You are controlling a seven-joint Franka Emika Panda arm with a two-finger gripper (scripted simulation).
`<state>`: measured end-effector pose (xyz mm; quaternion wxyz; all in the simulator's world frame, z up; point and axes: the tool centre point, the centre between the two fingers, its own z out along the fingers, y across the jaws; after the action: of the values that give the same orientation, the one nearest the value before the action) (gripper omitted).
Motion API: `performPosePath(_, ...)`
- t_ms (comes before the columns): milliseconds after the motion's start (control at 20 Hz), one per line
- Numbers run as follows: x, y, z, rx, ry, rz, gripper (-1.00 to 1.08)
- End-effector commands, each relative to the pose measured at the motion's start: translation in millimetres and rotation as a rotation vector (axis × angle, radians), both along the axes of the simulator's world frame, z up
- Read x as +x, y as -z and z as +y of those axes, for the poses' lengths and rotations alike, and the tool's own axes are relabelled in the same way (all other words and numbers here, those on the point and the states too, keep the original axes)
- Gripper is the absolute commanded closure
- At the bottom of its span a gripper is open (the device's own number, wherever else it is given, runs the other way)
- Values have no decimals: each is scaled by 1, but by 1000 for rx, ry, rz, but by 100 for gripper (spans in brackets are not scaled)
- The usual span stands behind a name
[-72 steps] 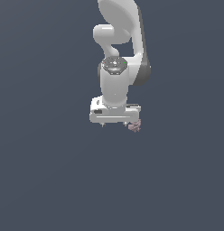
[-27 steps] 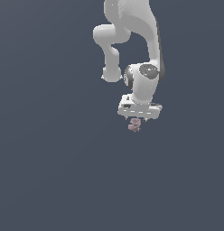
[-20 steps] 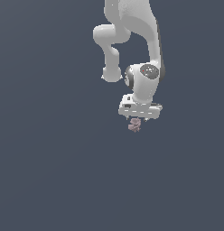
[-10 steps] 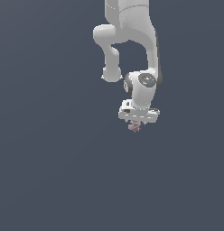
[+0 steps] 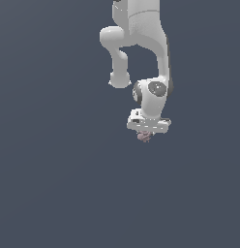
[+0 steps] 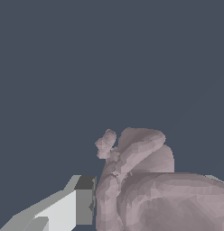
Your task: Pick up the object and move it to a goal position.
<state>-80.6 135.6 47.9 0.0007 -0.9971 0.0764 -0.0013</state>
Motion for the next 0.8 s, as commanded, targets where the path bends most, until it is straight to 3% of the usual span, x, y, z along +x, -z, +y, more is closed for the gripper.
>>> performPosePath(0, -1, 1, -1, -1, 2, 3, 108)
performPosePath(400, 1, 0, -3, 0, 0, 0, 108)
performPosePath(750, 12, -4, -33, 0, 0, 0, 108)
